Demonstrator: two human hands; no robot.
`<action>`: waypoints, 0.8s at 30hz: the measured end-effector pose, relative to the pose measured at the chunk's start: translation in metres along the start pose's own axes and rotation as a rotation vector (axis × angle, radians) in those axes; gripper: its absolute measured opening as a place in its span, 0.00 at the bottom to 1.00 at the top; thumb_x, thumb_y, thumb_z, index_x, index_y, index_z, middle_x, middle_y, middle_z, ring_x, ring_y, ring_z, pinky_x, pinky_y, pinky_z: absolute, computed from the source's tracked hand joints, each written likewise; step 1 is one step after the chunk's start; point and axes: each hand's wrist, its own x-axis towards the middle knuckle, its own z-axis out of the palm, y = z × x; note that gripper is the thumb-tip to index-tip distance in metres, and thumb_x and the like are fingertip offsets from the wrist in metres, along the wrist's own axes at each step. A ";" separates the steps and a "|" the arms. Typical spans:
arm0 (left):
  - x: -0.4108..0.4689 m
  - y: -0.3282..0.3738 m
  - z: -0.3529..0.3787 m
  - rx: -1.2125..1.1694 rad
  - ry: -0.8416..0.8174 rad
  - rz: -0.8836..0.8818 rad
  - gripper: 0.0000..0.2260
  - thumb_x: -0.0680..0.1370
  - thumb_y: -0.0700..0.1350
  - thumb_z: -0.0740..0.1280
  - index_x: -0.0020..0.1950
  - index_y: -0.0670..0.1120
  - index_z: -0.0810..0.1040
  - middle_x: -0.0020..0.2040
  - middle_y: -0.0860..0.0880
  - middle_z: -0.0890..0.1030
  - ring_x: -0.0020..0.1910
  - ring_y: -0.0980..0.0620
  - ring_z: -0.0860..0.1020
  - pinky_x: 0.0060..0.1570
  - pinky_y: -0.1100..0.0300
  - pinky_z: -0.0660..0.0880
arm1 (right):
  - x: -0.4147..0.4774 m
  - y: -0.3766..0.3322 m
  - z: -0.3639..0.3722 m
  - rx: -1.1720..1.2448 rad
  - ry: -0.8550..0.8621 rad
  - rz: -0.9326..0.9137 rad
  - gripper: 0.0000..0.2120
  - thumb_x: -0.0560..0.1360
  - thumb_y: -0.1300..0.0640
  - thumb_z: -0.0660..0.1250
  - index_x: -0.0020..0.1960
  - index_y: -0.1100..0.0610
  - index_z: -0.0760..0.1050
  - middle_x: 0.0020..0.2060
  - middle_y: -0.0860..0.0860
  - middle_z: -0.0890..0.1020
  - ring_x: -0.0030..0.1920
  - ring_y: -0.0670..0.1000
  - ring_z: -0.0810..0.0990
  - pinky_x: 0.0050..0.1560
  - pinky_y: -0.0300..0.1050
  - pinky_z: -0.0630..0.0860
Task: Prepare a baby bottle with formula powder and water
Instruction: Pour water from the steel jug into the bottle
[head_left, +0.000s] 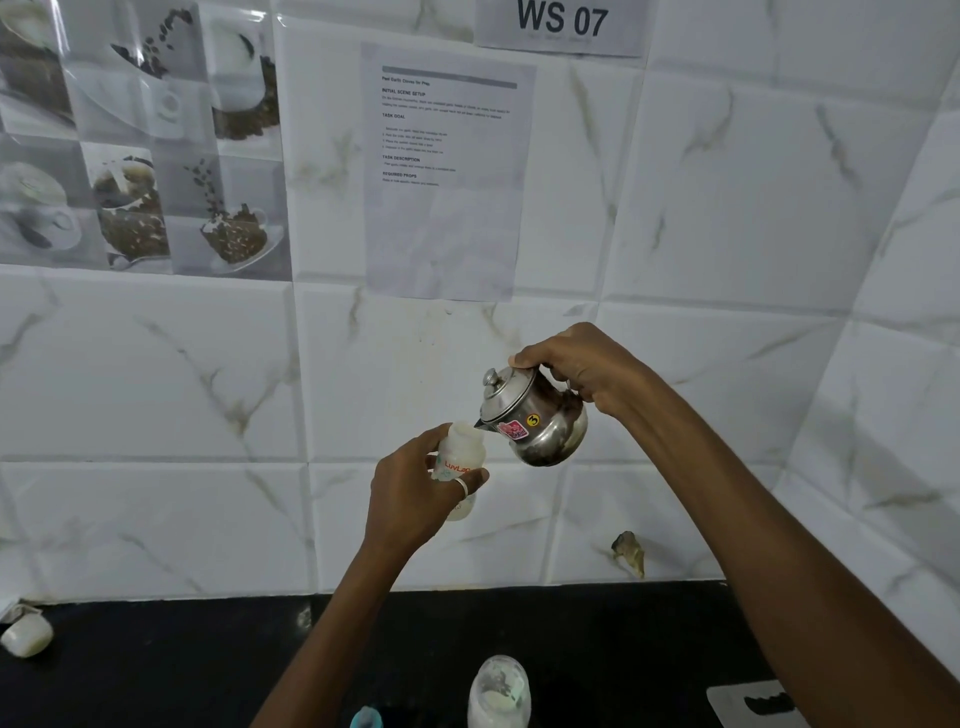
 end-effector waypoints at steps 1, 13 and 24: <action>0.000 0.000 0.000 -0.004 -0.001 -0.001 0.31 0.70 0.54 0.80 0.71 0.51 0.77 0.64 0.51 0.82 0.54 0.54 0.79 0.54 0.59 0.78 | 0.001 -0.003 0.001 -0.009 -0.003 -0.014 0.10 0.71 0.56 0.77 0.37 0.59 0.78 0.26 0.48 0.68 0.30 0.49 0.66 0.31 0.42 0.62; 0.000 -0.004 -0.002 0.012 -0.014 0.003 0.31 0.70 0.54 0.80 0.72 0.51 0.76 0.66 0.51 0.82 0.54 0.55 0.79 0.53 0.61 0.75 | 0.014 -0.019 0.016 -0.140 -0.038 -0.081 0.14 0.64 0.53 0.80 0.43 0.56 0.78 0.38 0.54 0.71 0.39 0.52 0.71 0.40 0.46 0.65; 0.001 -0.003 -0.005 0.002 -0.006 -0.006 0.31 0.70 0.55 0.79 0.72 0.52 0.77 0.65 0.52 0.82 0.55 0.55 0.79 0.55 0.58 0.78 | 0.003 -0.013 0.010 -0.018 -0.024 -0.055 0.14 0.70 0.56 0.78 0.33 0.57 0.74 0.20 0.44 0.66 0.30 0.49 0.66 0.33 0.44 0.62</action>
